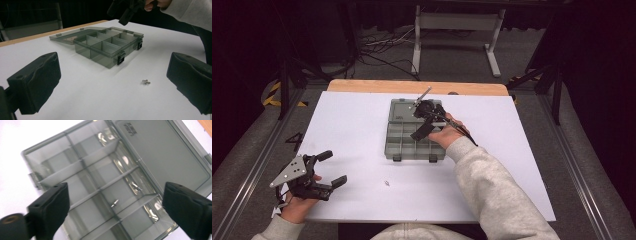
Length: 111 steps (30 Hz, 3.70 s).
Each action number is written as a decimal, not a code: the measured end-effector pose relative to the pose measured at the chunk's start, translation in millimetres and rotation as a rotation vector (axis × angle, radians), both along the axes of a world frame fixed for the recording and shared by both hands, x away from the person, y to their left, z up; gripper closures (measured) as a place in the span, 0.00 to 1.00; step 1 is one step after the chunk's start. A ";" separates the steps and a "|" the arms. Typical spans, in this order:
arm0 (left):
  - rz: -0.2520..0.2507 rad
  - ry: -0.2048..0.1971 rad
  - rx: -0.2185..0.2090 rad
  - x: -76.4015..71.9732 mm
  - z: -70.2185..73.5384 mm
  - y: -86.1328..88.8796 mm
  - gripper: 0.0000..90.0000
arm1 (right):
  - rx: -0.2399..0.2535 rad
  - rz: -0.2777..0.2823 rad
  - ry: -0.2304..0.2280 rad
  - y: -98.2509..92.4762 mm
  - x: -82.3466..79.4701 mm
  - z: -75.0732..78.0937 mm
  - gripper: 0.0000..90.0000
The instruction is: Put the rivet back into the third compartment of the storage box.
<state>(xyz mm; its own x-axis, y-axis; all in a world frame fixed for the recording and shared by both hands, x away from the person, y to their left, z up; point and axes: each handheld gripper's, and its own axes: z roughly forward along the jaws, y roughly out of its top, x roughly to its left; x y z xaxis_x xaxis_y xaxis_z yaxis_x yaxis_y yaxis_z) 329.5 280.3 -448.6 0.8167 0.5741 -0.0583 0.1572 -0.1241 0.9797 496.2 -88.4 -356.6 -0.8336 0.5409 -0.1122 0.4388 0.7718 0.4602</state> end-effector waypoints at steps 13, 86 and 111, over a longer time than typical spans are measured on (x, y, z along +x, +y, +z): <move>-0.002 -0.003 0.003 0.4 0.1 0.2 0.00 | 0.030 0.144 -0.032 26.7 -45.5 22.0 0.02; -0.009 -0.003 0.002 0.4 0.6 1.2 0.00 | -0.086 0.476 0.207 103.3 -109.7 -74.1 0.45; -0.011 -0.002 -0.002 -0.4 0.4 -0.3 0.00 | -0.118 0.482 0.162 104.6 -112.5 -68.1 0.91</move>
<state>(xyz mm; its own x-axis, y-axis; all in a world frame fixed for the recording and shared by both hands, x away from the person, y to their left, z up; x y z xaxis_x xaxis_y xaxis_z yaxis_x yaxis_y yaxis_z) 329.1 280.0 -448.3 0.8231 0.5649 -0.0580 0.1541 -0.1239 0.9802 383.8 16.2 -424.6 -0.9965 0.0833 0.0018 0.0796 0.9462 0.3136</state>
